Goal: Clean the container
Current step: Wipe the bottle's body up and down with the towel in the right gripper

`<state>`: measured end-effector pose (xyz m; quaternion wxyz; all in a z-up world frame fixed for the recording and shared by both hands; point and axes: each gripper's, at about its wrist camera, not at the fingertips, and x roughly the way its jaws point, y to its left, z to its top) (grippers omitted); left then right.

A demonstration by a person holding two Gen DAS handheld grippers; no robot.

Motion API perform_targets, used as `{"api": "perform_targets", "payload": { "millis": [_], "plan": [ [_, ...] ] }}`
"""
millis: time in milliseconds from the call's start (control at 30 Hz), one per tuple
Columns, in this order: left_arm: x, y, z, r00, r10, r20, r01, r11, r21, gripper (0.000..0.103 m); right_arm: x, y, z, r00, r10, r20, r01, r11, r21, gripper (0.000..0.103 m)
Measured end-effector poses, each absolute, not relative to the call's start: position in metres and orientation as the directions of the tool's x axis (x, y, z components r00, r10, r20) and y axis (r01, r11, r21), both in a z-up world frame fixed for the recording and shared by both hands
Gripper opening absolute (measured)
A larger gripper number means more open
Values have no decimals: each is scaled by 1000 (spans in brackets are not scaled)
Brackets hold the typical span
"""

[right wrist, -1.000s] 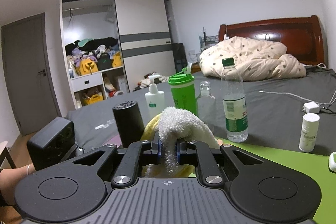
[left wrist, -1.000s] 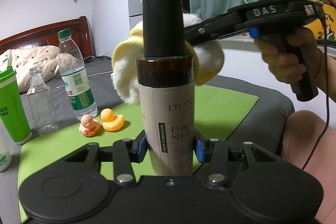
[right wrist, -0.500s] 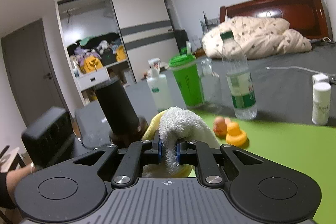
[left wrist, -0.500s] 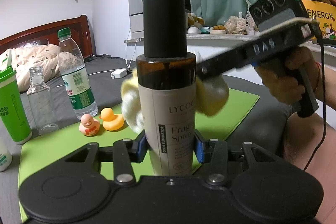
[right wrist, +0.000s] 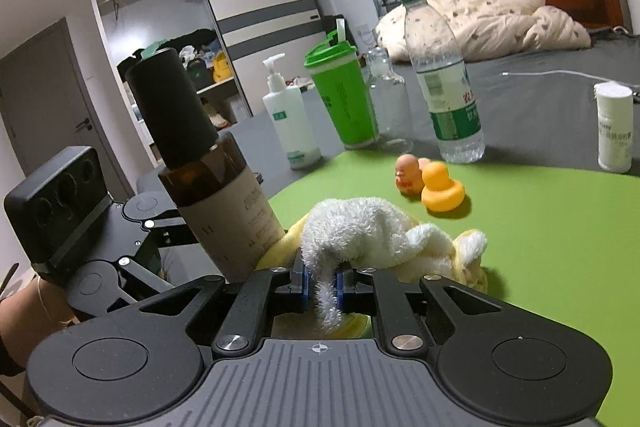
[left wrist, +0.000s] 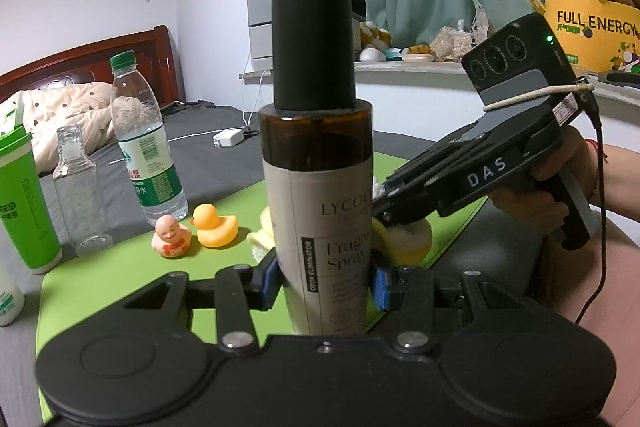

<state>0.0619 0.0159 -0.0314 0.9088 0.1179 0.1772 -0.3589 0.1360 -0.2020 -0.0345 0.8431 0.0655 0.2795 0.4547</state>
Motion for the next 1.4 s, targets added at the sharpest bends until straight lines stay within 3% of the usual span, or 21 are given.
{"api": "perform_targets", "payload": {
  "millis": [367, 733, 967, 1400],
  "plan": [
    [63, 14, -32, 687, -600, -410, 685, 722, 92, 43, 125, -210, -41, 487, 756, -438, -700, 638, 321, 13],
    [64, 13, -31, 699, -584, -412, 669, 737, 92, 43, 74, -250, -1, 599, 755, -268, -672, 655, 345, 13],
    [64, 13, -31, 699, -583, -414, 669, 738, 92, 43, 42, -240, 34, 575, 804, -152, -747, 592, 303, 13],
    [64, 14, -31, 695, -585, -419, 674, 732, 96, 43, 78, -209, 33, 577, 784, -227, -748, 619, 238, 13]
  ]
}}
